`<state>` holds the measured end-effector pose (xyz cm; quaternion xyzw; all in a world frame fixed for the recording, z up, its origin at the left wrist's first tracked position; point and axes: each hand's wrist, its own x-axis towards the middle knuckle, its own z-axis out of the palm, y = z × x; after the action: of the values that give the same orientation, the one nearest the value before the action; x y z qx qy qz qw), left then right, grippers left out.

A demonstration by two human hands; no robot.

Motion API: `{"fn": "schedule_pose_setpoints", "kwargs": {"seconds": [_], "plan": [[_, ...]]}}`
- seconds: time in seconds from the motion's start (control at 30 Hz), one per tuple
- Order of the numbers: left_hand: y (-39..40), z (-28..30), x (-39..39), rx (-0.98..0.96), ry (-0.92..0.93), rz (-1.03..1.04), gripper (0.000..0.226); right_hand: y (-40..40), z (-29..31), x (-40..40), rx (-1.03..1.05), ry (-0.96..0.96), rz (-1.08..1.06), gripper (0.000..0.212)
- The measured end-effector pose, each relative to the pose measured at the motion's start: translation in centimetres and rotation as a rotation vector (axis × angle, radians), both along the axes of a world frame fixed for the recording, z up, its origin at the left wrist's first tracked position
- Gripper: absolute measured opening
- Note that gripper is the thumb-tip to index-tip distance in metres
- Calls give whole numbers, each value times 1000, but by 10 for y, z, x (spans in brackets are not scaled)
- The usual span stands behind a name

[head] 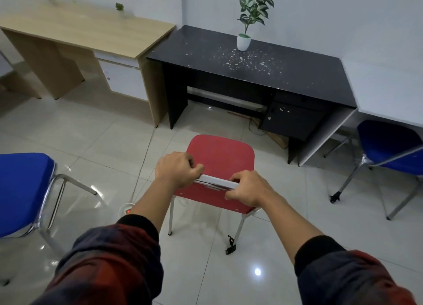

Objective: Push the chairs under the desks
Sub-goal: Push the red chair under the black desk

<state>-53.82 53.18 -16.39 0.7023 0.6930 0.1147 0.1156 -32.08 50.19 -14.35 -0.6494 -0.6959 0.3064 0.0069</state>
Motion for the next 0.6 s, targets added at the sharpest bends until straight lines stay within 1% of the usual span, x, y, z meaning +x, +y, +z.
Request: {"fn": "schedule_pose_setpoints", "kwargs": {"seconds": [0.2, 0.6], "plan": [[19, -2, -16, 32, -16, -35, 45, 11, -7, -15, 38, 3, -33, 42], [55, -7, -46, 111, -50, -29, 39, 37, -19, -47, 144, -1, -56, 46]]}}
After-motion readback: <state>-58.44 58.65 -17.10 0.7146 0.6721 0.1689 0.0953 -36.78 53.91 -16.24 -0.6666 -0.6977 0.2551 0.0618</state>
